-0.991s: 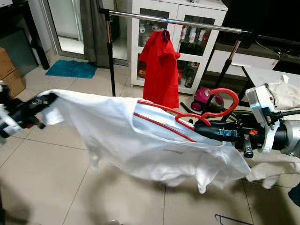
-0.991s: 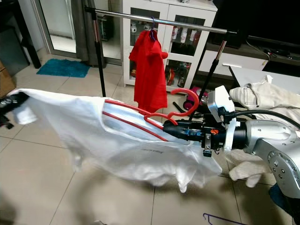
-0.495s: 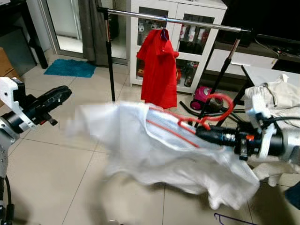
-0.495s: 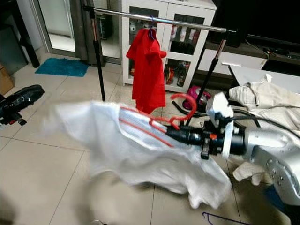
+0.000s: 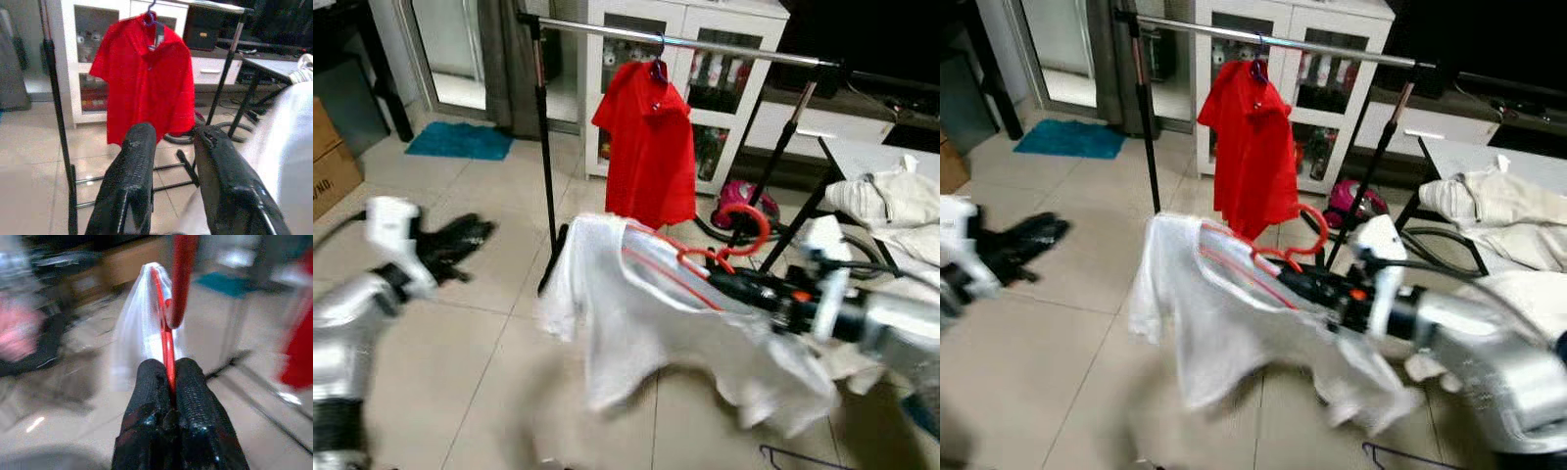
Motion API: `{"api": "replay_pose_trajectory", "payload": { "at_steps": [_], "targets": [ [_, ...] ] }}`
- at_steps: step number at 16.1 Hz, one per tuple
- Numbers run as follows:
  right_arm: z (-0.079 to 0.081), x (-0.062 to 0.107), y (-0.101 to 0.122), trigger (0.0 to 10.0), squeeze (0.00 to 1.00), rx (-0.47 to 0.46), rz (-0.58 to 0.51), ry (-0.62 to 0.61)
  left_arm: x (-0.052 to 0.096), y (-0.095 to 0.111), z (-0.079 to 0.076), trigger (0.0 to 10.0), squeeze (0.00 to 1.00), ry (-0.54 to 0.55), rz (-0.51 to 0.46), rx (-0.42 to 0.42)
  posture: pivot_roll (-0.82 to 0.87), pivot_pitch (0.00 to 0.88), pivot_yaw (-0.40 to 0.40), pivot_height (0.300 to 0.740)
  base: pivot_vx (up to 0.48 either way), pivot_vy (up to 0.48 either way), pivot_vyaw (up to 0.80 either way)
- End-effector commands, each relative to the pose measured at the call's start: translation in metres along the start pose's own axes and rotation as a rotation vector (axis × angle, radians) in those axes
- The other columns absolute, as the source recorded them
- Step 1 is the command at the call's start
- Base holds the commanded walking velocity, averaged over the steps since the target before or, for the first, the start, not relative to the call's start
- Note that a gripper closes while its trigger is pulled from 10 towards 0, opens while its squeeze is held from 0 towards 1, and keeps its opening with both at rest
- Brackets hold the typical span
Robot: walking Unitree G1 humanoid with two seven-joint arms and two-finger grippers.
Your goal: Hang hanger
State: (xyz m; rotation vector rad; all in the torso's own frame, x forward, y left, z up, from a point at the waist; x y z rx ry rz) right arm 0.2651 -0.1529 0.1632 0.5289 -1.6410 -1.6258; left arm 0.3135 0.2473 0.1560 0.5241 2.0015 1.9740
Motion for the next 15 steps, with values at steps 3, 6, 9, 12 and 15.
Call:
{"api": "replay_pose_trajectory", "payload": {
  "at_steps": [3, 6, 9, 12, 15],
  "targets": [
    [-0.032, -0.016, -0.049, 10.0, 0.00, -0.241, 0.003, -0.516, -0.023, -0.002, -0.055, 10.0, 0.00, 0.059, -0.032, -0.041, -0.03, 0.000, -0.046, 0.740, 0.000, 0.000, 0.00],
    [-0.039, -0.013, -0.062, 10.0, 0.00, -0.299, -0.001, -0.665, -0.023, -0.020, -0.060, 10.0, 0.00, 0.144, 0.038, -0.065, -0.03, 0.000, -0.041, 0.740, 0.000, 0.000, 0.00],
    [-0.037, -0.014, -0.068, 10.0, 0.00, -0.262, 0.007, -0.728, -0.024, -0.028, -0.072, 10.0, 0.00, 0.154, 0.074, -0.089, -0.03, 0.000, -0.037, 0.740, 0.089, 0.000, 0.00],
    [-0.040, -0.018, -0.064, 10.0, 0.00, -0.252, -0.015, -0.781, -0.027, -0.027, -0.074, 10.0, 0.00, 0.186, 0.081, -0.079, -0.02, 0.000, -0.041, 0.740, 0.311, 0.000, 0.00],
    [-0.045, -0.019, -0.060, 10.0, 0.00, -0.239, -0.042, -0.814, -0.027, -0.026, -0.075, 10.0, 0.00, 0.193, 0.081, -0.077, -0.02, 0.000, -0.043, 0.740, 0.351, 0.000, 0.00]
  ]
}}
Point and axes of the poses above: a point about 5 cm out from each wrist's last joint towards the gripper, its own x axis pointing back from the gripper into the wrist, its own y axis along the axis of the wrist's last joint, z = x × y, the point moved 3 cm from there along -x, pointing out of the wrist towards the gripper
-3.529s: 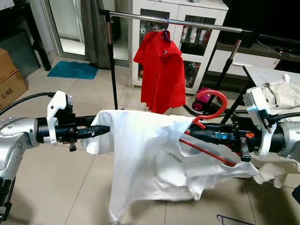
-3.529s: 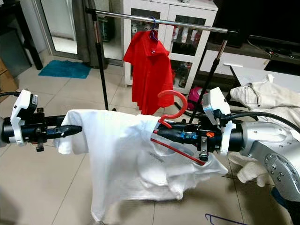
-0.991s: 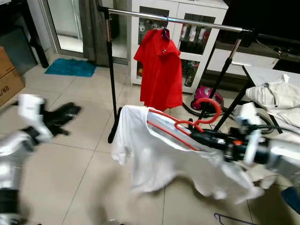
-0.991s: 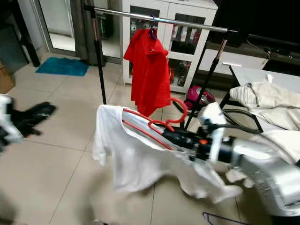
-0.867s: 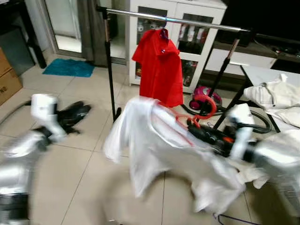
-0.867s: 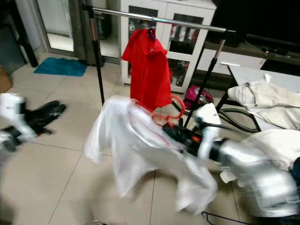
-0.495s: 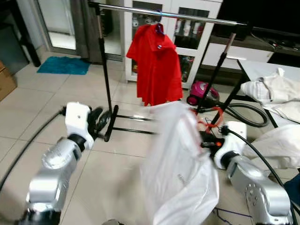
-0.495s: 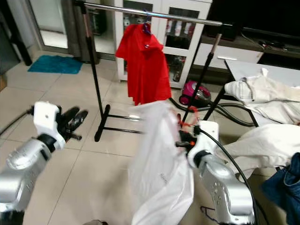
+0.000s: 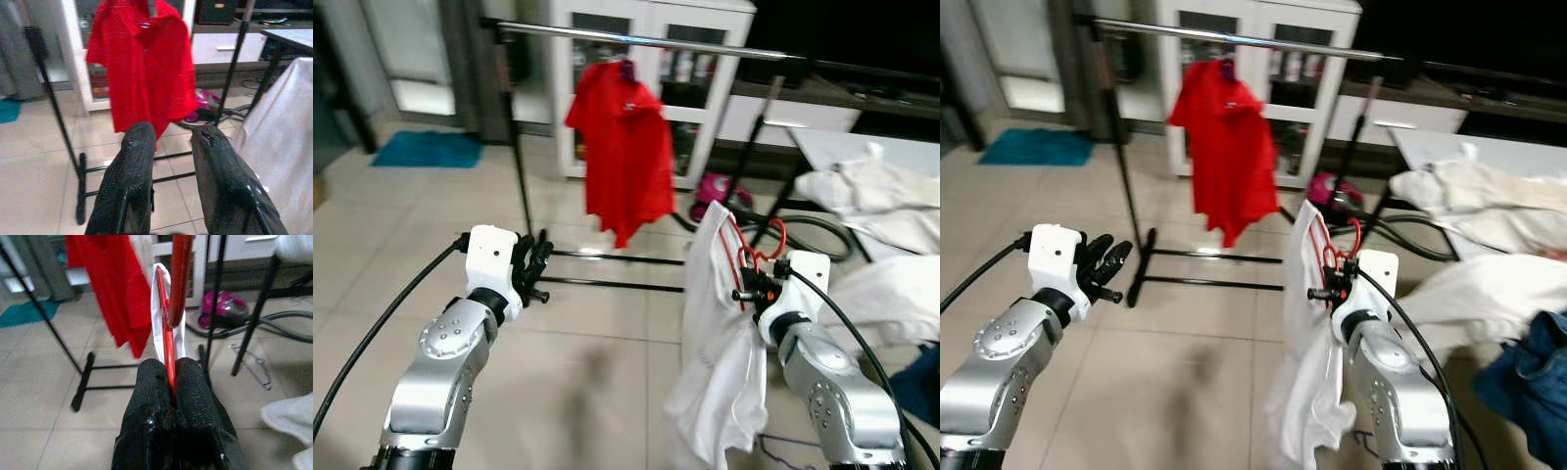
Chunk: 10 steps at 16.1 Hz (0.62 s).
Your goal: Hang hanger
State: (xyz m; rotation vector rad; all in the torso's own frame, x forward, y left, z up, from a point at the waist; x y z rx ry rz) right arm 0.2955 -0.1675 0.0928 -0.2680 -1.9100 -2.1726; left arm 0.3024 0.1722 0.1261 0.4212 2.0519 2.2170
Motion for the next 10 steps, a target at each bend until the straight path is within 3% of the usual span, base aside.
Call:
{"api": "replay_pose_trajectory", "payload": {
  "at_steps": [1, 10],
  "targets": [
    [-0.0066, -0.0010, 0.0058, 10.0, 0.00, 0.001, -0.030, -0.028, -0.0016, 0.0050, -0.0045, 10.0, 0.00, -0.008, -0.011, -0.012, -0.02, 0.000, -0.045, 0.740, 0.371, 0.000, 0.00],
    [-0.0034, -0.0028, 0.0120, 10.0, 0.00, -0.009, -0.076, -0.025, -0.0046, 0.0087, -0.0087, 10.0, 0.00, -0.019, -0.016, -0.014, -0.02, 0.000, -0.033, 0.740, 0.380, 0.000, 0.00]
  ]
}}
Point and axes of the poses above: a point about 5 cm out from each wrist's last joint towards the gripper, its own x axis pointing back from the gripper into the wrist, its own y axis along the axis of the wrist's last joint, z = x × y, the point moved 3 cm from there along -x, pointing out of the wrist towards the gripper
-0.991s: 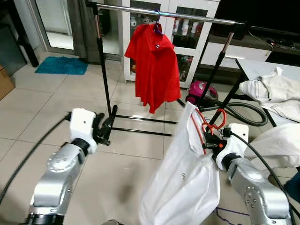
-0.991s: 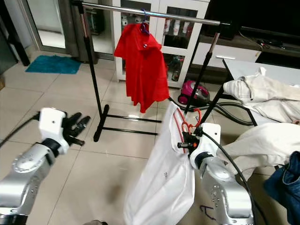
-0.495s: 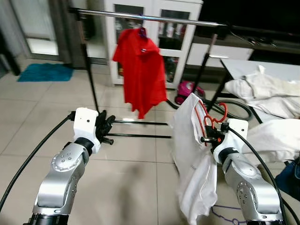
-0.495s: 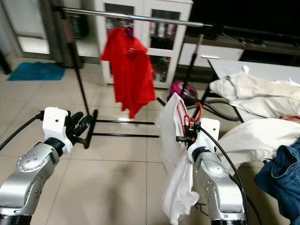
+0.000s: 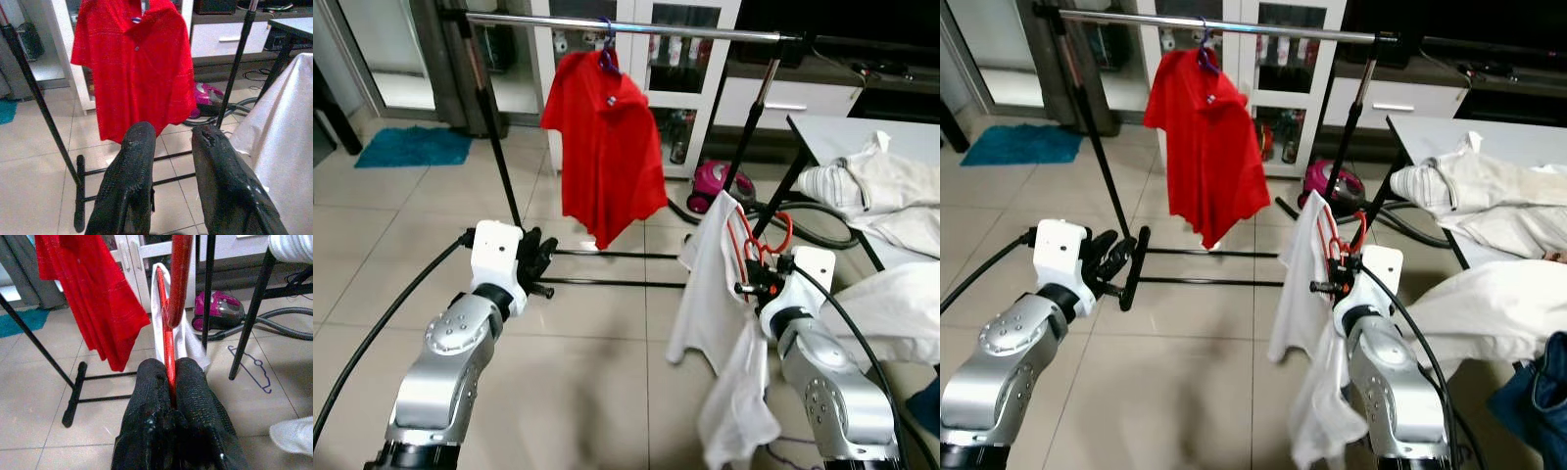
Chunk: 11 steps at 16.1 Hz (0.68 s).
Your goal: Hang hanger
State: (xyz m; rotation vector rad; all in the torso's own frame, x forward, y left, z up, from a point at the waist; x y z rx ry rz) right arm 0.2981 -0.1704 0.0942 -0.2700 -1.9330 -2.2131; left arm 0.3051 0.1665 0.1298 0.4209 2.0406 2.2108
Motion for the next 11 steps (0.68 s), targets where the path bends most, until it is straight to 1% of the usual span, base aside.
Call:
{"api": "replay_pose_trajectory", "payload": {
  "at_steps": [1, 5, 6, 8, 11],
  "targets": [
    [-0.0003, -0.0013, 0.0095, 10.0, 0.00, 0.001, -0.042, 0.005, -0.0015, 0.0046, -0.0044, 10.0, 0.00, -0.012, -0.010, -0.009, -0.02, 0.000, -0.033, 0.740, 0.382, 0.000, 0.00],
    [0.0024, -0.0017, 0.0098, 10.0, 0.00, 0.003, -0.047, 0.020, -0.0019, 0.0053, -0.0052, 10.0, 0.00, -0.016, -0.011, -0.006, -0.02, 0.000, -0.034, 0.740, 0.395, 0.000, 0.00],
    [0.0045, -0.0019, 0.0102, 10.0, 0.00, 0.003, -0.050, 0.034, -0.0017, 0.0053, -0.0048, 10.0, 0.00, -0.016, -0.011, -0.007, -0.02, 0.000, -0.034, 0.740, 0.405, 0.000, -0.52],
    [0.0059, -0.0019, 0.0098, 10.0, 0.00, 0.002, -0.048, 0.039, -0.0014, 0.0052, -0.0045, 10.0, 0.00, -0.017, -0.011, -0.009, -0.02, 0.000, -0.033, 0.740, 0.409, 0.000, -0.80],
    [0.0064, -0.0019, 0.0096, 10.0, 0.00, 0.009, -0.049, 0.038, -0.0012, 0.0058, -0.0046, 10.0, 0.00, -0.019, -0.012, -0.011, -0.02, 0.000, -0.030, 0.740, 0.411, 0.000, 0.00]
  ]
}}
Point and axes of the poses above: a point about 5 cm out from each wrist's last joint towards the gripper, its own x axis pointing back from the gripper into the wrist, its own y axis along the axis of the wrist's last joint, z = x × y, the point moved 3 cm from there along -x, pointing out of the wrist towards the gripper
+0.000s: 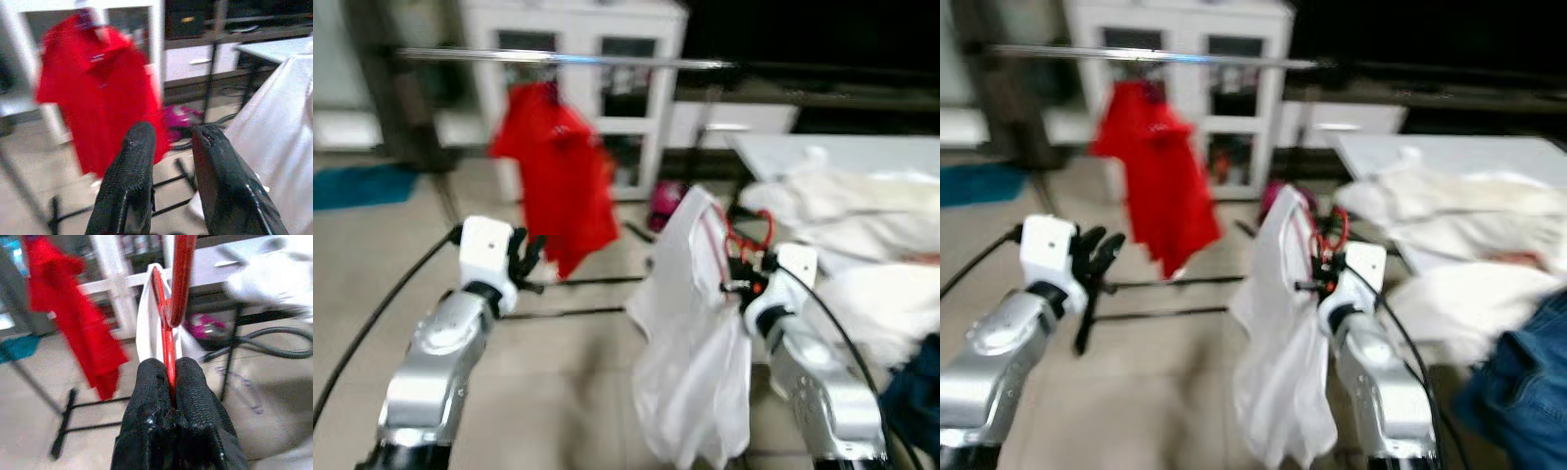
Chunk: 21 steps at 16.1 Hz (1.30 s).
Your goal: Hang hanger
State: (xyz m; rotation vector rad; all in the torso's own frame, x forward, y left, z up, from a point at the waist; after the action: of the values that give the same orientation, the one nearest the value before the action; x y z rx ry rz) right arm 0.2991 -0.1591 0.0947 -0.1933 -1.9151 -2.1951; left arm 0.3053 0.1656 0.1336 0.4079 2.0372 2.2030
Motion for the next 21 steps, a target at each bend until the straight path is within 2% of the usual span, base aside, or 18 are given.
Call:
{"api": "replay_pose_trajectory", "payload": {
  "at_steps": [1, 12, 15, 18, 21],
  "targets": [
    [-0.0049, -0.0005, 0.0101, 10.0, 0.00, 0.004, -0.039, -0.020, -0.0013, 0.0021, -0.0045, 10.0, 0.00, -0.020, 0.001, -0.013, -0.02, 0.000, -0.029, 0.740, 0.412, 0.000, 0.00],
    [-0.0004, -0.0022, 0.0107, 10.0, 0.00, 0.008, -0.046, 0.000, -0.0011, 0.0020, -0.0045, 10.0, 0.00, -0.024, 0.004, -0.013, -0.01, 0.000, -0.031, 0.740, 0.425, 0.000, 0.00],
    [0.0026, -0.0026, 0.0094, 10.0, 0.00, 0.040, -0.027, 0.028, -0.0021, 0.0027, -0.0059, 10.0, 0.00, -0.029, 0.002, -0.014, -0.01, 0.000, -0.029, 0.740, 0.434, 0.000, 0.00],
    [0.0014, -0.0030, 0.0102, 10.0, 0.00, 0.066, -0.027, 0.017, -0.0028, 0.0036, -0.0071, 10.0, 0.00, -0.034, 0.001, -0.017, -0.01, 0.000, -0.026, 0.740, 0.436, 0.000, 0.80],
    [0.0003, -0.0040, 0.0109, 10.0, 0.00, 0.064, -0.036, 0.005, -0.0031, 0.0040, -0.0083, 10.0, 0.00, -0.043, 0.001, -0.024, -0.01, 0.000, -0.028, 0.740, 0.439, 0.000, 0.00]
  ]
}}
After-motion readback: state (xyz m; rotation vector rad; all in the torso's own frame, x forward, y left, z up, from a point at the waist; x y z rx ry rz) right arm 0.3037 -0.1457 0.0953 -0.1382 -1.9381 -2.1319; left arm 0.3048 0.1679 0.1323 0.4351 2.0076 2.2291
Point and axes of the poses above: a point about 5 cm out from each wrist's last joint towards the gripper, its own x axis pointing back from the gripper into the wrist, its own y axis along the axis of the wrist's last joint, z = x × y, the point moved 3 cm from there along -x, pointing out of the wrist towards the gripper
